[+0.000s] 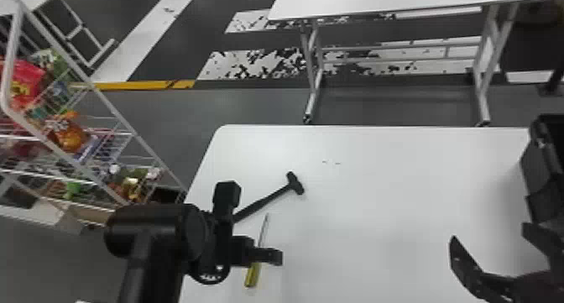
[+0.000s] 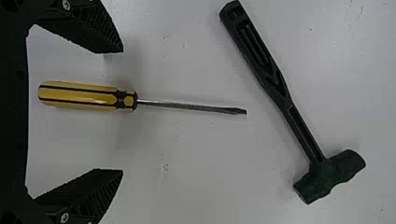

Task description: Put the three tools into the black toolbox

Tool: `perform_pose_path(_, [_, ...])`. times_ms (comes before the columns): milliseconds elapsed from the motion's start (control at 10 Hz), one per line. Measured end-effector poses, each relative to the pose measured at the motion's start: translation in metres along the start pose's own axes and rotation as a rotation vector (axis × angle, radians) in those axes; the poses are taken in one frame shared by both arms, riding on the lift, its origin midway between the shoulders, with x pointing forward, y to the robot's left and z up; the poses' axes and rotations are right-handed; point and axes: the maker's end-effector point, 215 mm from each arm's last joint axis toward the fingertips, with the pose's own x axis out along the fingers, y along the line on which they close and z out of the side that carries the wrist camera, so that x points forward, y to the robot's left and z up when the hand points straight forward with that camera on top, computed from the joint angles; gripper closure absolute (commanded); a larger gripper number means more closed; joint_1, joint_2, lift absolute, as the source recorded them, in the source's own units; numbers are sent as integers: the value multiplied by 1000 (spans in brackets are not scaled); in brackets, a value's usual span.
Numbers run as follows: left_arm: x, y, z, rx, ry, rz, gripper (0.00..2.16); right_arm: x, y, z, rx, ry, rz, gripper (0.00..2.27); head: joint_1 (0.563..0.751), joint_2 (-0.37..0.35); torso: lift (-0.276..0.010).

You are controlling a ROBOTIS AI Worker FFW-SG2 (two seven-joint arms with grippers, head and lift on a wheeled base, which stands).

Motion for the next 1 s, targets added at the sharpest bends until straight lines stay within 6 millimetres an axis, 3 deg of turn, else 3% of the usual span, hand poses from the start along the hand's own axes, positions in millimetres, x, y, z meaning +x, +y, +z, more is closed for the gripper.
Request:
perform_pose_path(500, [9, -4, 4, 3, 22, 13, 83, -1, 1, 5, 3, -20, 2, 76, 695, 301, -51])
perform_pose_path(1000, [9, 10, 5, -12, 25, 73, 87, -1, 1, 6, 10, -31, 2, 76, 695, 321, -51])
